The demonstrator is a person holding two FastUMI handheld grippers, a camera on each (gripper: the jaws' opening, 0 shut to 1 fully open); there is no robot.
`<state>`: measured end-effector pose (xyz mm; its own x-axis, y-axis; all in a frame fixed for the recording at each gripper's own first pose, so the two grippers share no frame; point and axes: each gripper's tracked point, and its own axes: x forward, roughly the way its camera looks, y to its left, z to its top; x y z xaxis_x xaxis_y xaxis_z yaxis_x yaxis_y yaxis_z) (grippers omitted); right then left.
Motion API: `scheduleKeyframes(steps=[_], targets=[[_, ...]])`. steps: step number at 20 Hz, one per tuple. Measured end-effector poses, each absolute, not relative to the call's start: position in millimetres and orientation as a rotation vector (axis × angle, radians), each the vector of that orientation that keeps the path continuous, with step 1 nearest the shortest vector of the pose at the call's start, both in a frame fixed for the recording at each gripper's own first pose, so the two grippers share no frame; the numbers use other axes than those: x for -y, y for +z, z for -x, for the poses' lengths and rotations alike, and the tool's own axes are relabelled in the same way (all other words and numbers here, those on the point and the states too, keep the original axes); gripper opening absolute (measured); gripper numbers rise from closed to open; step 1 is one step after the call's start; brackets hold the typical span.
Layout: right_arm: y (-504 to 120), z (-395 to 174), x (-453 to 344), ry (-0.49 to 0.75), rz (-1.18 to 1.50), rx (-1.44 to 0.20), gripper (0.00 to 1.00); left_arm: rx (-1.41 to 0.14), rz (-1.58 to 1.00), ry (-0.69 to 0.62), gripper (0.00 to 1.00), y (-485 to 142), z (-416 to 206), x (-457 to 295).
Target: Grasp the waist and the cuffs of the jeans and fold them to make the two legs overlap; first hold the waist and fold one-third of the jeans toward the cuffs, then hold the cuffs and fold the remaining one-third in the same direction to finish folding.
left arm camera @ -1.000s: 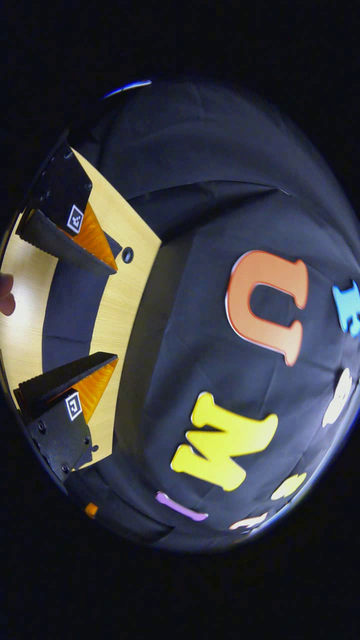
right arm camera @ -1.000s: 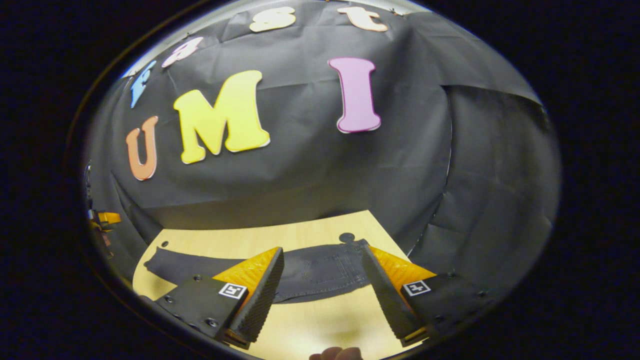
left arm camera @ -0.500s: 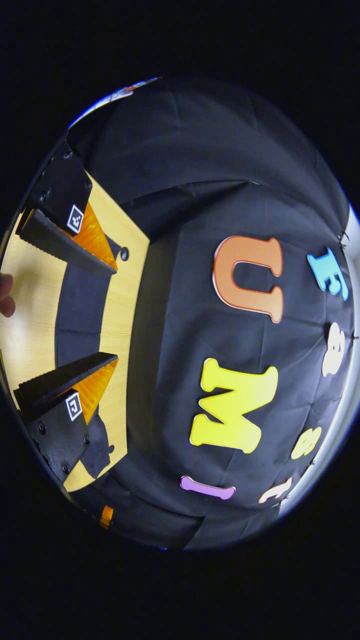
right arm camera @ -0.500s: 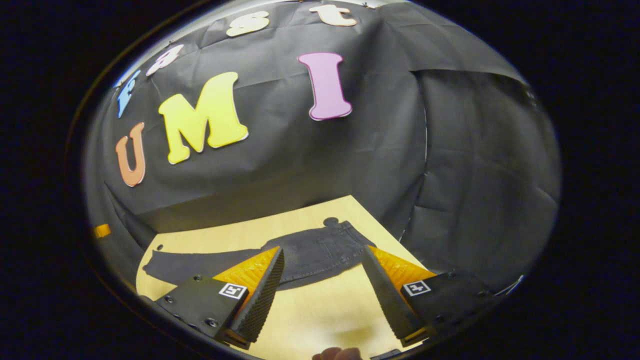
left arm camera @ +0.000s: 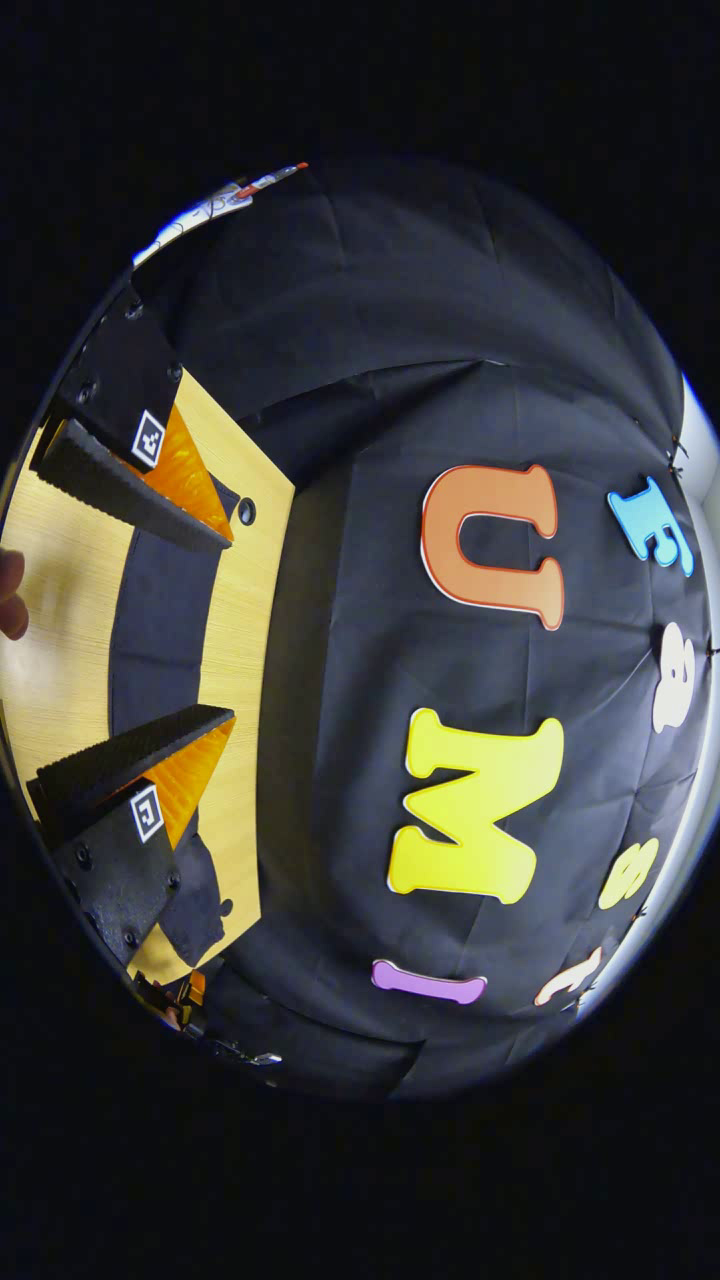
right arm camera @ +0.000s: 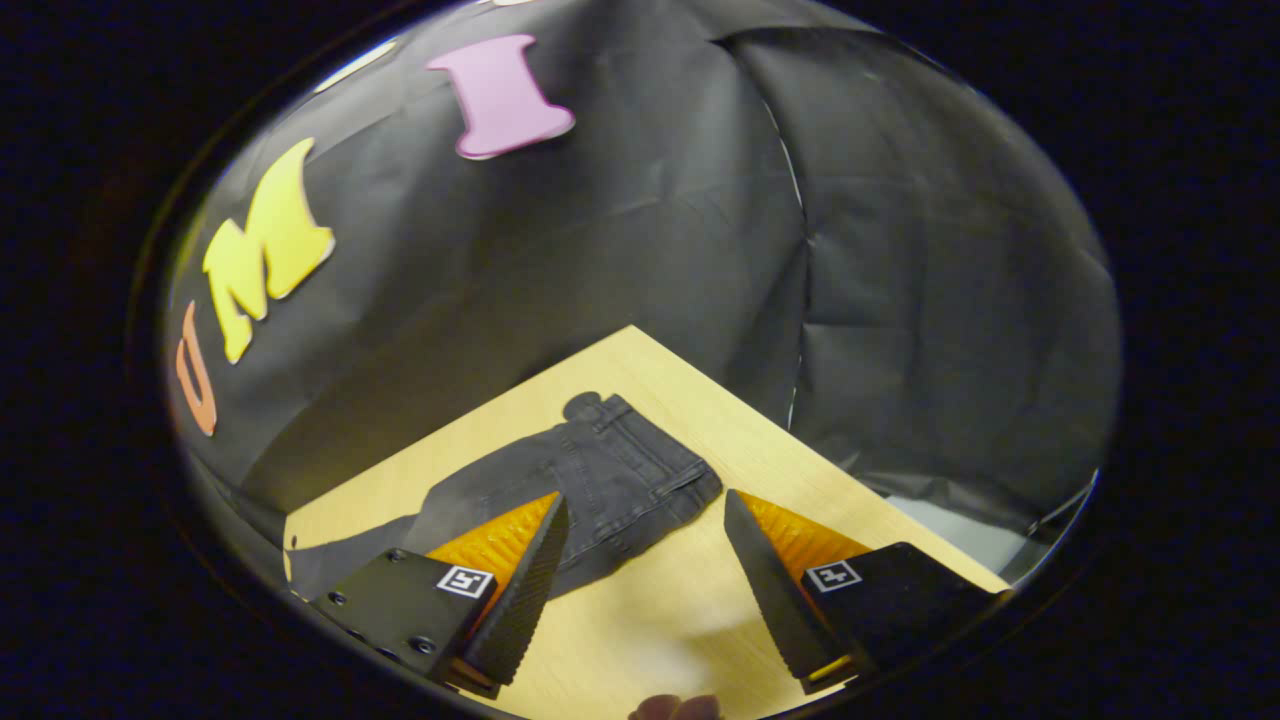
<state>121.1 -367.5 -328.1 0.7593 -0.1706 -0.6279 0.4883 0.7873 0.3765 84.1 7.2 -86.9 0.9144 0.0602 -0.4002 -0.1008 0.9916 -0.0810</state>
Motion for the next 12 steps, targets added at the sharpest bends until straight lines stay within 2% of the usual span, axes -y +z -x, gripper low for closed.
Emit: scheduleKeyframes(steps=[5, 11, 12], targets=[[-367, -152, 398, -0.457, -0.702, -0.634, 0.97, -0.469, 0.128, 0.125, 0.99, -105, -80, -6], [-381, -178, 387, -0.412, -0.577, -0.673, 0.98, -0.509, 0.164, 0.169, 0.99, -116, -73, -13], [-384, -177, 383, -0.397, -0.537, -0.689, 0.91, -0.508, 0.171, 0.177, 0.99, -117, -73, -16]])
